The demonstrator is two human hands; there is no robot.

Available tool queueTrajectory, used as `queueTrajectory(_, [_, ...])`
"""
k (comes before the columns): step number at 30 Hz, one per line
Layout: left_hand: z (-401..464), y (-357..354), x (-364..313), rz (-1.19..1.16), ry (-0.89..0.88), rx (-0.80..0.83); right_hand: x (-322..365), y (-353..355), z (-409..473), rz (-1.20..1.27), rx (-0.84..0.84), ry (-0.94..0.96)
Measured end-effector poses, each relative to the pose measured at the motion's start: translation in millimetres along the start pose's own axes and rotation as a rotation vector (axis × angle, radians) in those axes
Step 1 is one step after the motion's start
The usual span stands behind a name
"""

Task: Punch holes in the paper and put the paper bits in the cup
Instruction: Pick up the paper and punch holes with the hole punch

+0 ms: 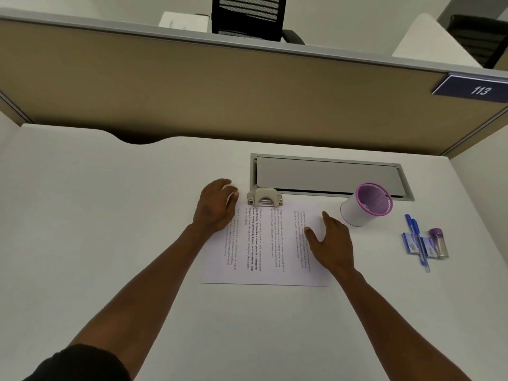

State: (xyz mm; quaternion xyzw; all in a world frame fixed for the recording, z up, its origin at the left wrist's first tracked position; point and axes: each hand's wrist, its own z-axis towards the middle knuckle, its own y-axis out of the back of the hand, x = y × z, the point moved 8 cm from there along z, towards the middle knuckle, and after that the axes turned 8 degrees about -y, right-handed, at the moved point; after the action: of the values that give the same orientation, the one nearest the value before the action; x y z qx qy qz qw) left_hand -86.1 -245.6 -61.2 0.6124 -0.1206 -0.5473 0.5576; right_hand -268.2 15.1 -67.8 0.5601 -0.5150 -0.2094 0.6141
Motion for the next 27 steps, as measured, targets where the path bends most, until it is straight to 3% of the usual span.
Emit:
queueTrajectory(4, [-17,-7,1,0.005,-0.021,0.088,24,3,13,-0.058,-0.008,0.121])
queueTrajectory(11, [-23,-11,-4,0.027,0.011,0.172,55,-16,46,-0.327,0.280,0.216])
queueTrajectory(27, [-46,-16,-21,0.048,0.032,0.239,43,-16,26,-0.345,0.284,0.240])
